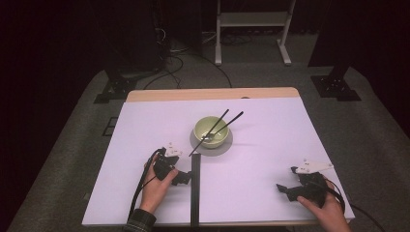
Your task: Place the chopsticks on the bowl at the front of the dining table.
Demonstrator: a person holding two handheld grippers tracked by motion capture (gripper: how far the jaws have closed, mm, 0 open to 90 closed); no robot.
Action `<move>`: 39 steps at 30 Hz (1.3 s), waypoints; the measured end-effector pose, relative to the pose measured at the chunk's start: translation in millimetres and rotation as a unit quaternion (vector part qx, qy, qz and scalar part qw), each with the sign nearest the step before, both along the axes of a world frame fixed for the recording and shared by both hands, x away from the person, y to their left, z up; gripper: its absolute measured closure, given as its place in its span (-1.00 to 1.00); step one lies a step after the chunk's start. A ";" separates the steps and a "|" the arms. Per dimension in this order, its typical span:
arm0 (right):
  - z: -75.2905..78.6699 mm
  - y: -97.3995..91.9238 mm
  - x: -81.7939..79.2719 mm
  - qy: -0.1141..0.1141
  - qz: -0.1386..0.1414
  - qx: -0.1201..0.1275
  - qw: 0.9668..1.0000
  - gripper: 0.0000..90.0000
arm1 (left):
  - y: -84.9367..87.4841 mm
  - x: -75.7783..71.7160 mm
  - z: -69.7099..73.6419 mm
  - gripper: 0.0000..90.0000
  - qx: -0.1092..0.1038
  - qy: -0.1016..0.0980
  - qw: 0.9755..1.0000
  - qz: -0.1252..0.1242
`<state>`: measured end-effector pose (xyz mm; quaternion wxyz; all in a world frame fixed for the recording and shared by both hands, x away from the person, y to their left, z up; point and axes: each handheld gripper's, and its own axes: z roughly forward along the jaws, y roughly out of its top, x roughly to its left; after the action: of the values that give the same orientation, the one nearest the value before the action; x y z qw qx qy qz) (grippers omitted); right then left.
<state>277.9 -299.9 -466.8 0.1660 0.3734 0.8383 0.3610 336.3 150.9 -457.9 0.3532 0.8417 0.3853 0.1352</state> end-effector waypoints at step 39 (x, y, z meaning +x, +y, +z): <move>0.0 0.0 -0.1 -0.001 0.000 0.000 1.000 -0.77 | -4.2 -30.4 -4.5 -0.95 0.017 -0.027 0.999 -0.006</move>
<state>277.7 -299.9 -466.8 0.1665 0.3727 0.8384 0.3612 305.9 146.7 -462.5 0.3498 0.8458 0.3685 0.1627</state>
